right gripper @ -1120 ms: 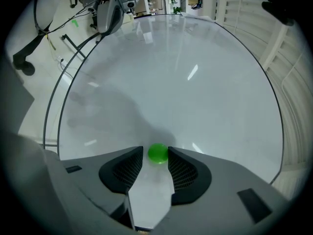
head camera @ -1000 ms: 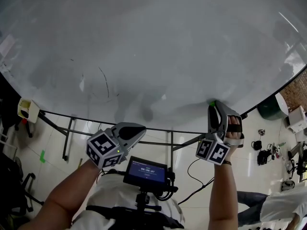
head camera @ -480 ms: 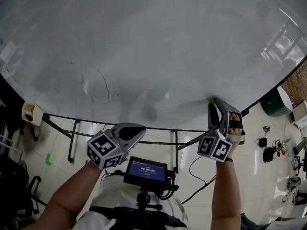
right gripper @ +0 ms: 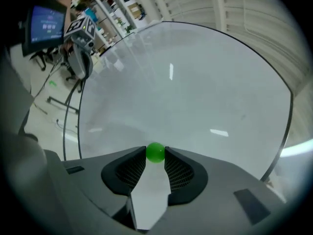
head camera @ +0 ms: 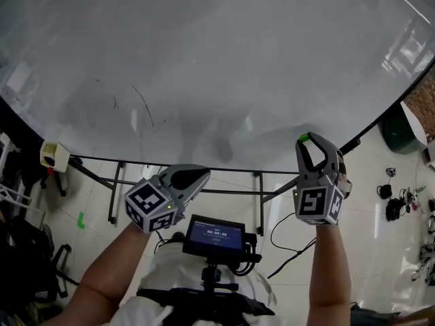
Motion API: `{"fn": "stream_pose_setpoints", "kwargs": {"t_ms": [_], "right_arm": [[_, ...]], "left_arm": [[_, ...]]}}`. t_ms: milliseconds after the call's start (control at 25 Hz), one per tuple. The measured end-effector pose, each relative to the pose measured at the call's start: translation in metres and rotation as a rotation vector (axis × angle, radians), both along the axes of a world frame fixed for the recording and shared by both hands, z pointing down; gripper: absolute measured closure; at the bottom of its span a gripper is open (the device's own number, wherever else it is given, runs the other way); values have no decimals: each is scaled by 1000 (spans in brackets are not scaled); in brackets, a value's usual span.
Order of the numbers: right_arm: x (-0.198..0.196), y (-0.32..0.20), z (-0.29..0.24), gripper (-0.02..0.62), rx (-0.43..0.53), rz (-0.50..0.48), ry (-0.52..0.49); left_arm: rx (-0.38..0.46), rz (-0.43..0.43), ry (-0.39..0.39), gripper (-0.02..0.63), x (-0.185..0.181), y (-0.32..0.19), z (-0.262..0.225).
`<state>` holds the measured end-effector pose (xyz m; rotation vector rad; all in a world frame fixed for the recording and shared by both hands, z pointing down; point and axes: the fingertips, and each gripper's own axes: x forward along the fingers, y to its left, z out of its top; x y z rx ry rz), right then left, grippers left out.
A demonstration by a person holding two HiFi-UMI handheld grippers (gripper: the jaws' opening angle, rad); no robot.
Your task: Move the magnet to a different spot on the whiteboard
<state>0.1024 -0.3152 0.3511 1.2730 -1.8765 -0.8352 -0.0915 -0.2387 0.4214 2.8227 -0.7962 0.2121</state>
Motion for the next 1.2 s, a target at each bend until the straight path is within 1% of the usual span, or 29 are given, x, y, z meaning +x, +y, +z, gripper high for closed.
{"fn": "stream_pose_setpoints", "kwargs": {"t_ms": [80, 280, 360, 520, 680, 880, 960, 1080, 1200], "right_arm": [[2, 8, 2, 466, -40, -36, -114], [9, 27, 1, 466, -119, -120, -371], [9, 33, 3, 466, -153, -168, -450], [9, 43, 12, 466, -222, -257, -580], [7, 52, 18, 466, -254, -337, -697], [-3, 62, 33, 466, -324, -362, -812], [-7, 68, 41, 466, -347, -353, -834], [-21, 79, 42, 466, -344, -360, -862], [-36, 95, 43, 466, -353, -354, -896]], "left_arm": [[5, -12, 11, 591, 7, 4, -4], [1, -76, 23, 591, 18, 12, -2], [13, -117, 40, 591, 20, 14, -4], [21, -215, 106, 591, 16, 18, -10], [6, -262, 104, 591, 14, 32, -5], [-14, -284, 92, 591, 10, 52, -2], [-17, -278, 87, 591, 8, 58, 0], [-6, -258, 72, 591, 0, 64, -1], [2, -247, 80, 591, -12, 68, -7]]}}
